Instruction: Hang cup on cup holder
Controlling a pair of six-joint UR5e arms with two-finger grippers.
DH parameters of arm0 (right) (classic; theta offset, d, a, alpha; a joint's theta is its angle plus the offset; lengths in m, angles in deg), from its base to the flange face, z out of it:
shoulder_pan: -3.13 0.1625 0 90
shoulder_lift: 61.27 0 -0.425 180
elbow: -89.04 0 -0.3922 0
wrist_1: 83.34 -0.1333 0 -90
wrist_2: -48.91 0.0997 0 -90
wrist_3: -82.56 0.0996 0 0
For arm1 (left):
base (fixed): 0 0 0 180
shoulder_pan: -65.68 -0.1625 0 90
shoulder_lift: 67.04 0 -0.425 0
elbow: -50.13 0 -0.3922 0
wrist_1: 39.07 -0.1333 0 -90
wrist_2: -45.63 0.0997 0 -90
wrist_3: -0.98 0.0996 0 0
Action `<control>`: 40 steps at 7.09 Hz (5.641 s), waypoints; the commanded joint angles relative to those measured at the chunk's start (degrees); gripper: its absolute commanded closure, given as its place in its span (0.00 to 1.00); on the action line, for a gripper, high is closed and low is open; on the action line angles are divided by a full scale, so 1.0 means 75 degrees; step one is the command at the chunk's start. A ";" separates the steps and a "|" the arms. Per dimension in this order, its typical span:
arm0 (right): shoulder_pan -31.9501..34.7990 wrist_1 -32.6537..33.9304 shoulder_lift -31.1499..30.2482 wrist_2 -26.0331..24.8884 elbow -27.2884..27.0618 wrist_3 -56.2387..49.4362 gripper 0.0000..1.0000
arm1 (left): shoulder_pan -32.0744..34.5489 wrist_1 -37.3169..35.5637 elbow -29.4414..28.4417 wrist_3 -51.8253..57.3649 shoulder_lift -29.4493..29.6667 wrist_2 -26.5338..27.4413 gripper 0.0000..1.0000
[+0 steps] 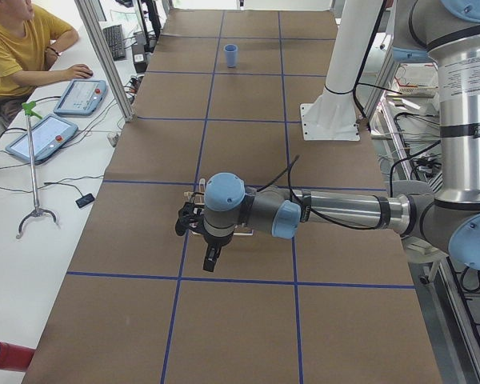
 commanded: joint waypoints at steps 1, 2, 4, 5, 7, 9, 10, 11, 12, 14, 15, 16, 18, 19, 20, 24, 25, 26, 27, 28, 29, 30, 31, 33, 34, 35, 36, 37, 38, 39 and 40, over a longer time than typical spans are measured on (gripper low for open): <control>0.0004 -0.0834 0.0527 0.0019 0.0291 0.0132 0.00 | 0.0008 0.0386 -0.0103 0.0029 0.0044 -0.0046 0.02; -0.0136 -0.0857 0.0820 -0.0004 0.0374 0.0237 0.00 | 0.0008 0.0725 -0.0219 -0.0017 0.0043 -0.0035 0.02; -0.0987 -0.1302 0.1021 -0.0109 0.0059 0.1365 0.00 | 0.0008 0.0763 -0.0348 -0.0029 0.0090 -0.0035 0.02; -0.1747 -0.1291 0.1173 -0.0829 -0.0070 0.2198 0.00 | 0.0008 0.0763 -0.0407 -0.0018 0.0090 -0.0035 0.02; -0.3224 -0.1291 0.1268 -0.2389 -0.0200 0.3573 0.00 | 0.0008 0.0775 -0.0408 -0.0029 0.0079 -0.0023 0.02; -0.3699 -0.1314 0.1268 -0.2876 0.0080 0.3589 0.00 | 0.0008 0.0856 -0.0408 -0.0029 0.0055 -0.0023 0.02; -0.3932 -0.1349 0.1326 -0.2922 0.0279 0.3578 0.00 | 0.0008 0.0950 -0.0408 -0.0029 0.0043 -0.0023 0.02; -0.4085 -0.1361 0.1408 -0.2923 0.0362 0.3589 0.02 | 0.0008 0.0951 -0.0408 -0.0029 0.0043 -0.0023 0.02; -0.4225 -0.1361 0.1409 -0.2923 0.0363 0.3578 0.20 | 0.0008 0.0951 -0.0408 -0.0029 0.0043 -0.0023 0.02; -0.4239 -0.1350 0.1315 -0.2841 0.0269 0.3543 1.00 | 0.0008 0.0963 -0.0396 -0.0029 0.0043 -0.0023 0.02; -0.4227 -0.1350 0.1361 -0.2794 0.0234 0.3508 1.00 | 0.0008 0.0963 -0.0396 -0.0029 0.0043 -0.0023 0.02; -0.4215 -0.1350 0.1292 -0.2817 0.0234 0.3496 1.00 | 0.0008 0.0963 -0.0396 -0.0029 0.0043 -0.0023 0.02; -0.4157 -0.1350 0.1256 -0.2794 0.0094 0.3496 1.00 | 0.0008 0.0963 -0.0408 -0.0029 0.0043 -0.0023 0.02; -0.3936 -0.1303 0.1372 -0.2527 -0.0046 0.3507 1.00 | 0.0008 0.0986 -0.0384 -0.0041 0.0032 -0.0023 0.02; -0.3621 -0.1349 0.1675 -0.1886 -0.0036 0.3554 1.00 | 0.0008 0.1009 -0.0315 -0.0041 0.0032 -0.0023 0.02; -0.3547 -0.1501 0.3153 -0.1284 -0.0047 0.4888 1.00 | 0.0008 0.1535 0.0258 -0.1648 0.0651 -0.0047 0.02; -0.3594 -0.2256 0.3166 -0.1270 0.0045 0.5203 1.00 | 0.0008 0.2105 0.0388 -0.2656 0.0676 -0.0047 0.02; -0.3722 -0.3099 0.3178 -0.1270 0.0058 0.6297 1.00 | -0.0026 0.2958 0.0366 -0.3698 0.0688 -0.0070 0.02; -0.3909 -0.4047 0.3190 -0.1282 0.0070 0.7166 1.00 | -0.0050 0.3616 0.0366 -0.4823 0.0746 -0.0720 0.02; -0.4084 -0.4799 0.3190 -0.1305 0.0070 0.7883 1.00 | -0.0050 0.3936 0.0401 -0.5948 0.1106 -0.1492 0.02; -0.4318 -0.5619 0.3190 -0.1433 0.0070 0.8632 1.00 | -0.0120 0.4554 0.0401 -0.7281 0.1423 -0.1801 0.02; -0.4529 -0.6439 0.3202 -0.1643 0.0070 0.9429 1.00 | -0.0666 0.5384 0.0401 -0.8432 0.1623 -0.1758 0.02; -0.4938 -0.7259 0.3190 -0.2249 0.0081 1.0087 1.00 | -0.1043 0.5938 0.0389 -0.9476 0.2043 -0.1711 0.02; -0.6189 -0.8527 0.3190 -0.3817 0.0081 1.0572 1.00 | -0.1850 0.6457 0.0401 -1.0863 0.2806 -0.1653 0.02; -0.6683 -0.9171 0.3318 -0.4347 0.0093 1.0875 1.00 | -0.2319 0.6726 0.0436 -1.1820 0.3157 -0.1536 0.02; -0.7013 -0.9572 0.3458 -0.4665 0.0082 1.1064 1.00 | -0.2660 0.7216 0.0482 -1.3106 0.3532 -0.1257 0.02; -0.7434 -1.0121 0.3529 -0.5156 0.0093 1.1066 1.00 | -0.3255 0.7789 0.0564 -1.4198 0.3826 -0.0790 0.02; -0.7902 -1.0695 0.3553 -0.5671 0.0093 1.1077 1.00 | -0.3888 0.8270 0.0704 -1.4916 0.3968 -0.0135 0.02; -0.8289 -1.1188 0.3727 -0.6036 0.0116 1.1078 1.00 | -0.4381 0.8716 0.0822 -1.5272 0.3969 0.0300 0.02; -0.8699 -1.1704 0.3845 -0.6492 0.0117 1.1066 1.00 | -0.4583 0.8918 0.0881 -1.5716 0.3981 0.0340 0.02; -0.8935 -1.2069 0.3927 -0.6729 0.0117 1.1066 1.00 | -0.4701 0.8931 0.1044 -1.6080 0.3981 0.0340 0.02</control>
